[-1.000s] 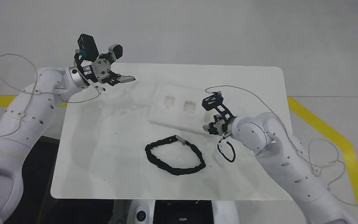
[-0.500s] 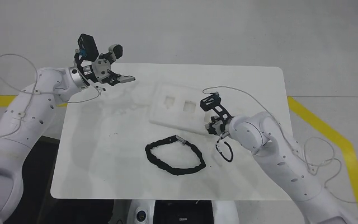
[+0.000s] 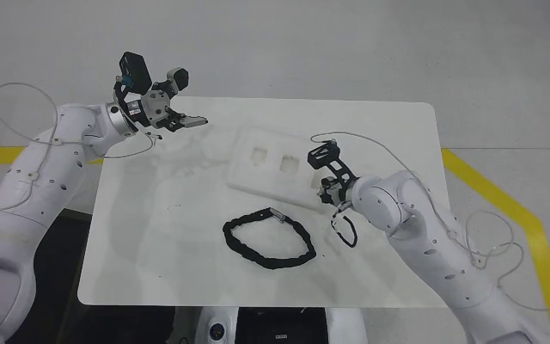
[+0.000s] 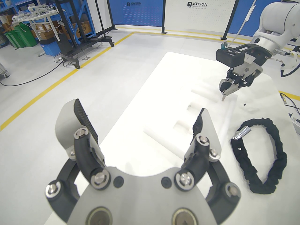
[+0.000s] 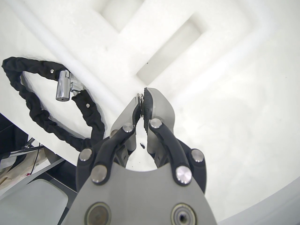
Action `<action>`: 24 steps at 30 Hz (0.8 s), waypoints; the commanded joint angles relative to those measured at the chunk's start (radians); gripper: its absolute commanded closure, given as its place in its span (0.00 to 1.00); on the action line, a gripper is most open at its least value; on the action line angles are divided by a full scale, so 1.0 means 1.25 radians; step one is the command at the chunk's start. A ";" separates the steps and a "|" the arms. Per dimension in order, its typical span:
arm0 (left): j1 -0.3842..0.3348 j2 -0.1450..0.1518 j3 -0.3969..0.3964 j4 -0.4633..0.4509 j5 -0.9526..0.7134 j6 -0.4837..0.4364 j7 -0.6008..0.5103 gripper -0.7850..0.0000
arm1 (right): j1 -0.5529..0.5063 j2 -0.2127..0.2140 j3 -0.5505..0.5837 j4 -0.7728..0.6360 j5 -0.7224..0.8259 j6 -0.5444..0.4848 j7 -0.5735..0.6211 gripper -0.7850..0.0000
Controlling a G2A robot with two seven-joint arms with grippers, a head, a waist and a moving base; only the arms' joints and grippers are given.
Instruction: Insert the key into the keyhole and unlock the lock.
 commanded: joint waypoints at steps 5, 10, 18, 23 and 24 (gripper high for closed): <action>0.000 0.000 0.000 0.000 0.000 0.000 0.000 0.00 | 0.008 0.000 0.006 -0.013 -0.032 -0.009 0.016 1.00; 0.000 0.000 0.000 0.000 0.000 0.000 0.000 0.00 | 0.013 0.003 0.014 -0.042 -0.075 -0.016 0.047 1.00; 0.000 0.000 0.000 0.000 0.000 0.000 0.000 0.00 | 0.000 0.004 0.045 -0.075 -0.064 -0.025 0.037 1.00; 0.000 0.000 0.000 0.000 0.000 0.000 0.000 0.00 | -0.038 0.007 0.095 -0.093 0.039 -0.061 -0.004 1.00; 0.000 0.000 0.000 0.000 0.000 0.000 0.000 0.00 | -0.044 0.009 0.105 -0.095 0.045 -0.070 -0.009 1.00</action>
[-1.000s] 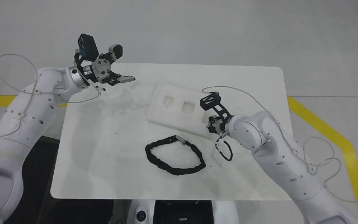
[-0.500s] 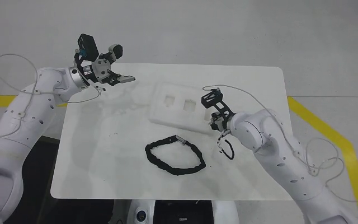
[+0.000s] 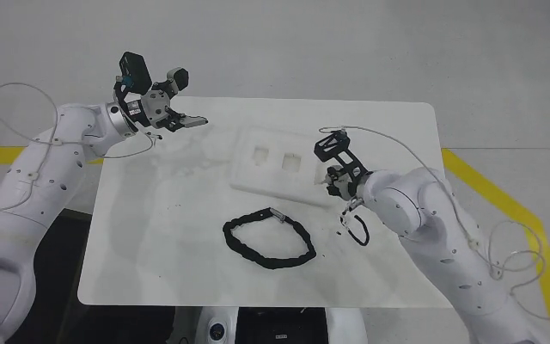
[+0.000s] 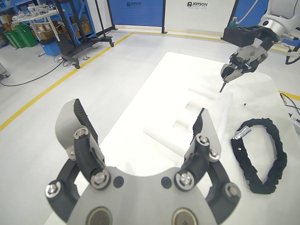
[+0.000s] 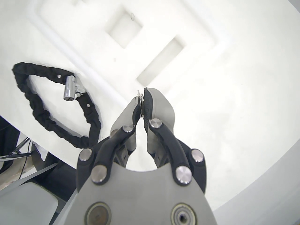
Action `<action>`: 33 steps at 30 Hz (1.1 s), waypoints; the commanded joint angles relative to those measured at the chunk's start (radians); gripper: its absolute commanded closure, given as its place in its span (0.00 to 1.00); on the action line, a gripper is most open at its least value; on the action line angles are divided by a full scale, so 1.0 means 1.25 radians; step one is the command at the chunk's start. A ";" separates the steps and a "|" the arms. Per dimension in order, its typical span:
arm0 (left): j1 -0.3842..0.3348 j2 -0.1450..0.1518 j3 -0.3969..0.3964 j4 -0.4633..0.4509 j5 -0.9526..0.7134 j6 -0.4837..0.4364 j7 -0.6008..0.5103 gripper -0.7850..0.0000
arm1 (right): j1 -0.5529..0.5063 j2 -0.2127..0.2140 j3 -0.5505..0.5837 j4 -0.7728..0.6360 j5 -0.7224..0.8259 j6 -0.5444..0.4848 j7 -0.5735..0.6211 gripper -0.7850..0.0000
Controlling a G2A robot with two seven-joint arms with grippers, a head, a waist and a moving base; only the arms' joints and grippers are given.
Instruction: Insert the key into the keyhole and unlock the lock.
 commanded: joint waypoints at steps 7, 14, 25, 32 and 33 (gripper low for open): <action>0.000 0.000 0.000 0.000 0.000 0.000 0.000 0.00 | -0.111 0.020 0.156 0.011 0.218 -0.107 -0.083 1.00; 0.000 0.000 0.000 0.000 0.000 0.000 0.000 0.00 | -0.243 0.041 0.342 0.002 0.332 -0.187 -0.159 1.00; 0.000 0.000 0.000 0.000 0.000 0.000 0.000 0.00 | -0.386 0.049 0.496 -0.027 0.382 -0.210 -0.351 1.00; 0.000 0.000 0.000 0.000 0.000 0.000 0.000 0.00 | -0.418 0.047 0.511 -0.031 0.391 -0.234 -0.434 1.00; 0.000 0.000 0.000 0.000 0.000 0.000 0.000 0.00 | -0.418 0.047 0.511 -0.031 0.391 -0.234 -0.434 1.00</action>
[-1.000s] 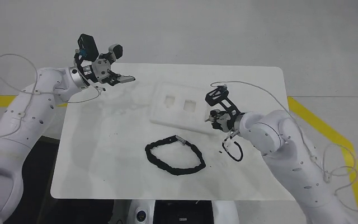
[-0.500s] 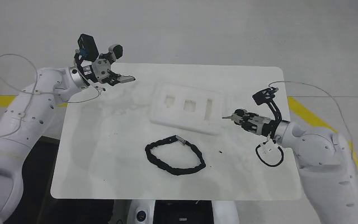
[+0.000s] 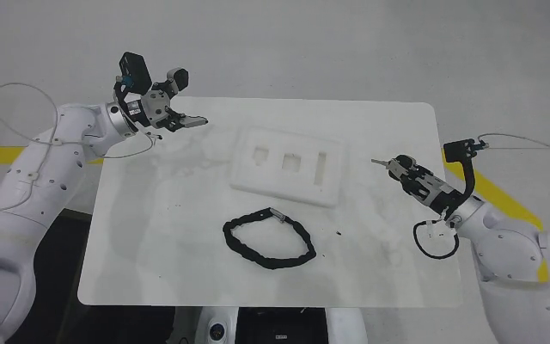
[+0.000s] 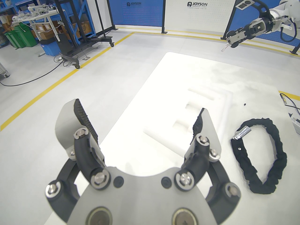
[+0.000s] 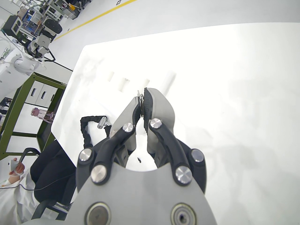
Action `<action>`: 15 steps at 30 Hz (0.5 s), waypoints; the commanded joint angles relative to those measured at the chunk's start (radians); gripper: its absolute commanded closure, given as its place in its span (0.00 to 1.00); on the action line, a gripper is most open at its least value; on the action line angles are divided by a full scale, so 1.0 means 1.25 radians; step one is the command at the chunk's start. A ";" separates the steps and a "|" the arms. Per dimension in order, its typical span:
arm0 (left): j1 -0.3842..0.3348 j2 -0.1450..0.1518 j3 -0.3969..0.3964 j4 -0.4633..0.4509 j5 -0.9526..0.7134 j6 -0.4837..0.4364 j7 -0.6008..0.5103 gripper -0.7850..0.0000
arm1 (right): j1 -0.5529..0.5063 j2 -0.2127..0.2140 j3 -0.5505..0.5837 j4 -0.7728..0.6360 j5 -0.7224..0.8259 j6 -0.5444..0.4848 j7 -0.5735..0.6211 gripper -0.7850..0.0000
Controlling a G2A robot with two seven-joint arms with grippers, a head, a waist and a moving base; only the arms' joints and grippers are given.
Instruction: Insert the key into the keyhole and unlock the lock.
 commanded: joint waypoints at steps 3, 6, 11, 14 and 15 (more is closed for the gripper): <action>0.008 -0.002 -0.003 -0.038 -0.011 -0.018 -0.044 0.00 | 0.000 0.000 0.000 0.000 0.000 0.001 0.002 1.00; 0.012 -0.004 -0.012 -0.083 -0.028 -0.045 -0.071 0.00 | 0.000 0.000 0.000 0.000 0.000 0.001 0.002 1.00; 0.032 -0.006 -0.013 -0.155 -0.017 -0.048 -0.108 0.00 | 0.000 0.000 0.000 0.000 0.000 0.001 0.002 1.00; 0.046 -0.007 0.002 -0.217 -0.025 -0.048 -0.140 0.00 | 0.000 0.000 0.000 0.000 0.000 0.001 0.002 1.00; 0.050 -0.007 0.007 -0.236 -0.026 -0.048 -0.151 0.00 | 0.000 0.000 0.000 0.000 0.000 0.001 0.002 1.00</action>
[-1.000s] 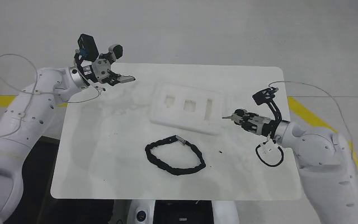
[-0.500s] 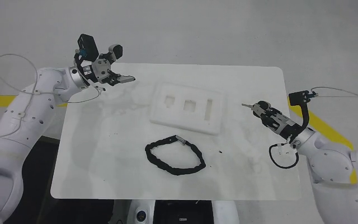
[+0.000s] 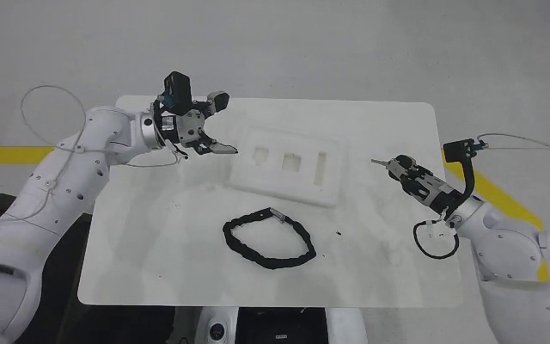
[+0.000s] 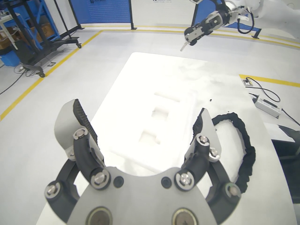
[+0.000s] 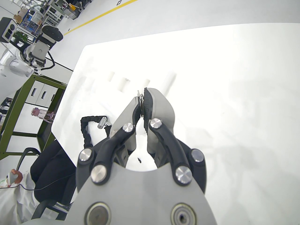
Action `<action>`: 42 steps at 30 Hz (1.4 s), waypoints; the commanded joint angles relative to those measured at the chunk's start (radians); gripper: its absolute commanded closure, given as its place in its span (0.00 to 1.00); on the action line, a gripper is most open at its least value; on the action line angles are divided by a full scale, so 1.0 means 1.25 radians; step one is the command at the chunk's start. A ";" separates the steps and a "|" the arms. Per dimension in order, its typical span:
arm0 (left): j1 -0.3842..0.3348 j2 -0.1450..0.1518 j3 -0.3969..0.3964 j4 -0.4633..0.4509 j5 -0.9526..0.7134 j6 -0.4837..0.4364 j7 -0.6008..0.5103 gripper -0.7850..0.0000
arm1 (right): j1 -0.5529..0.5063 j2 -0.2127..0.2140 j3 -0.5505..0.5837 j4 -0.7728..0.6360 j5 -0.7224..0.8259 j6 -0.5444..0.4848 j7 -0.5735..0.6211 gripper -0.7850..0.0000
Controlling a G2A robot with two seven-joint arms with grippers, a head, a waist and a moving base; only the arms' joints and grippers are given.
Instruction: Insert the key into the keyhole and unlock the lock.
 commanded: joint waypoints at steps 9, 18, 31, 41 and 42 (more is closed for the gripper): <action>0.014 0.000 0.058 -0.151 0.071 0.000 -0.106 0.00 | 0.000 0.000 0.000 0.000 0.000 0.000 0.000 1.00; 0.009 0.009 0.114 -0.215 0.212 0.000 -0.085 0.00 | 0.000 0.000 0.000 0.000 0.000 0.000 0.000 1.00; -0.025 0.001 0.204 -0.218 0.347 0.000 0.000 0.00 | 0.000 0.000 0.000 0.000 0.000 0.000 0.000 1.00; -0.025 0.001 0.204 -0.218 0.347 0.000 0.000 0.00 | 0.000 0.000 0.000 0.000 0.000 0.000 0.000 1.00; -0.025 0.001 0.204 -0.218 0.347 0.000 0.000 0.00 | 0.000 0.000 0.000 0.000 0.000 0.000 0.000 1.00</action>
